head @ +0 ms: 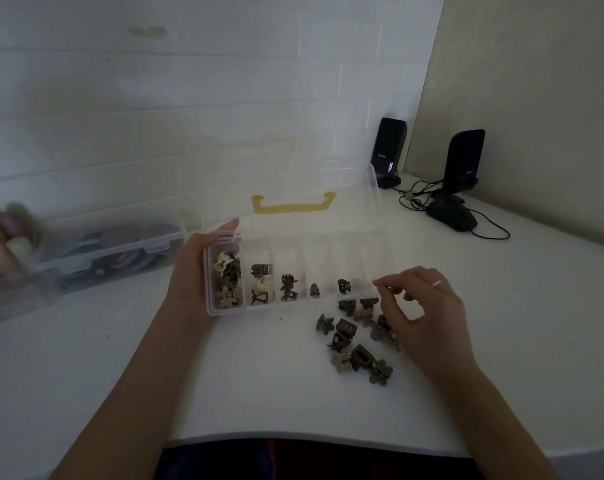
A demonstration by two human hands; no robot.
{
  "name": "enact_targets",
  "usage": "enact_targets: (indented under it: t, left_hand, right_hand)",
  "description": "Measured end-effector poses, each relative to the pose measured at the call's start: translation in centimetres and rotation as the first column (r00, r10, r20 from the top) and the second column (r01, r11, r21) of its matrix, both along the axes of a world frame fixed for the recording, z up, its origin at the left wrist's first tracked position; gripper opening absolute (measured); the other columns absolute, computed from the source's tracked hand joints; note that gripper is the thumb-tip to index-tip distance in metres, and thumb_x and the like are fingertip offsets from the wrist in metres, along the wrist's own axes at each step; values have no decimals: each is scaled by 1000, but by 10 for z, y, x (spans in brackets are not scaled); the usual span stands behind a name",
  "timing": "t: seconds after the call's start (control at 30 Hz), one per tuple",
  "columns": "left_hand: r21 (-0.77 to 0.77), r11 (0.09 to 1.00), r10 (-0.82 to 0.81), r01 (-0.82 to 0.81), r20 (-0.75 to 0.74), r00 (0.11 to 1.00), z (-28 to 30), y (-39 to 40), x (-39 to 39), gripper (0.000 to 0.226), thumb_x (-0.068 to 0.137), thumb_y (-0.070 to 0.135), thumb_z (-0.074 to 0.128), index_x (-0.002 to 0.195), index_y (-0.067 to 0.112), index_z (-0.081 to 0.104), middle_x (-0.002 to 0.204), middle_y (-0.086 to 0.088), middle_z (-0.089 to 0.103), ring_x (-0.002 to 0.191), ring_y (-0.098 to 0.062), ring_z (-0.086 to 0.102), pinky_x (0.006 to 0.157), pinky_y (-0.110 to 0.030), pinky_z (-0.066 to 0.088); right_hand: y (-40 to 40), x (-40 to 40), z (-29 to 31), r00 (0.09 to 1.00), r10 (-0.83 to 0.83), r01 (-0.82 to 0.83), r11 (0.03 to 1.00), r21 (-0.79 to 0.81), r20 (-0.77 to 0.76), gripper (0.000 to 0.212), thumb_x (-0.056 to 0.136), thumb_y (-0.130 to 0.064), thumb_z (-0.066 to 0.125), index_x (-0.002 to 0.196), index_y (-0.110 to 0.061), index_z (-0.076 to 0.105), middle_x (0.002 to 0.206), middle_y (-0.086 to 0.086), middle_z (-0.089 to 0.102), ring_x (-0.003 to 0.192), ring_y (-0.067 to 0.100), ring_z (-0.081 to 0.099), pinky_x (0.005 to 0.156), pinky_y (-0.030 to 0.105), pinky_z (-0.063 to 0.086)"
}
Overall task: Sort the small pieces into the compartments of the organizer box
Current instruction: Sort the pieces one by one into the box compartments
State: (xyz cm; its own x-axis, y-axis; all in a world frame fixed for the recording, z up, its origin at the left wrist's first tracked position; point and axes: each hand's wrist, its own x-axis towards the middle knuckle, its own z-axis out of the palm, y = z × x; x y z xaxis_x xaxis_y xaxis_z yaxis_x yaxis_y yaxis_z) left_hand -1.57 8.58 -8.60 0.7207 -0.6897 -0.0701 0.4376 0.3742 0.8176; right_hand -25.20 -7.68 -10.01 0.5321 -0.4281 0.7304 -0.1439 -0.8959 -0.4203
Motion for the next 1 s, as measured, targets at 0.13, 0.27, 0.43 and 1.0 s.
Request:
enact_targets:
  t: [0.13, 0.27, 0.43, 1.0]
  left_hand:
    - [-23, 997, 76, -77, -35, 996, 1, 1, -5, 35, 86, 20, 48, 114, 21, 68, 101, -2, 73, 88, -22, 68, 77, -37, 53]
    - [-9, 995, 96, -97, -30, 995, 2, 2, -4, 38, 84, 22, 51, 119, 21, 66, 106, -2, 70, 86, -21, 69, 73, -37, 54]
    - [2, 996, 90, -90, -14, 996, 3, 1, -7, 39, 84, 22, 51, 120, 21, 66, 112, -4, 72, 95, -24, 70, 77, -39, 56]
    - [-10, 998, 67, -67, -19, 998, 3, 2, -11, 35, 86, 23, 47, 115, 22, 67, 106, -4, 73, 99, -26, 66, 92, -46, 48]
  right_hand:
    - [1, 0, -1, 995, 10, -11, 1000, -7, -96, 11, 81, -25, 56, 78, -22, 67, 72, -17, 63, 74, 2, 54, 82, 24, 36]
    - [-2, 4, -6, 975, -7, 4, 1000, -14, -223, 15, 81, -24, 58, 90, -27, 70, 87, -17, 69, 90, 6, 60, 87, 21, 29]
    - [2, 7, -10, 894, 13, -16, 1000, -3, -447, 36, 91, -36, 50, 127, -33, 53, 126, -16, 57, 122, 3, 42, 98, 19, 17]
    - [8, 6, -3, 979, 111, -74, 975, 210, -169, 16, 80, -17, 69, 82, -30, 62, 80, -27, 59, 91, -6, 53, 81, 17, 36]
